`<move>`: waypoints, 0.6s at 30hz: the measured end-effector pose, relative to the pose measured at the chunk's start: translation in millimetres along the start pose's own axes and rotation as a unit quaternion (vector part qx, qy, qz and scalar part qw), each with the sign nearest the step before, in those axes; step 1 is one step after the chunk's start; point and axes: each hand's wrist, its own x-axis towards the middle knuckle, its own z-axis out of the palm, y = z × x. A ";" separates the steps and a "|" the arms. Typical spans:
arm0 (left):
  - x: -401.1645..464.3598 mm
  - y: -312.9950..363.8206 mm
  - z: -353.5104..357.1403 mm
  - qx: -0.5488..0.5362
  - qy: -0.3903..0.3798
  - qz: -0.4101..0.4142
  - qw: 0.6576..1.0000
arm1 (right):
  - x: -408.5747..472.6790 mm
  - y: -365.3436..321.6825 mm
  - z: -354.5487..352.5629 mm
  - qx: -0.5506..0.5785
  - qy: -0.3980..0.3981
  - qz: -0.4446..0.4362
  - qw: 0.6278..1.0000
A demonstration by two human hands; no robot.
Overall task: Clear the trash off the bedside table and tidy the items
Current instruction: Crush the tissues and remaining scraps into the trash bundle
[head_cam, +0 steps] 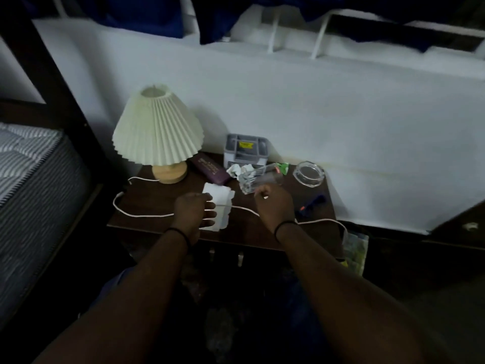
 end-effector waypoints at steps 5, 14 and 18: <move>37.8 3.4 10.0 -0.029 0.005 -0.006 1.000 | 34.5 -11.4 22.6 -0.132 0.026 -0.116 0.984; 87.9 4.4 13.0 -0.068 0.045 -0.015 0.997 | 93.3 -30.2 67.3 -0.260 -0.060 -0.097 0.959; 89.5 3.5 12.4 -0.073 0.046 -0.012 0.996 | 100.8 -35.2 69.8 -0.273 -0.095 -0.066 0.955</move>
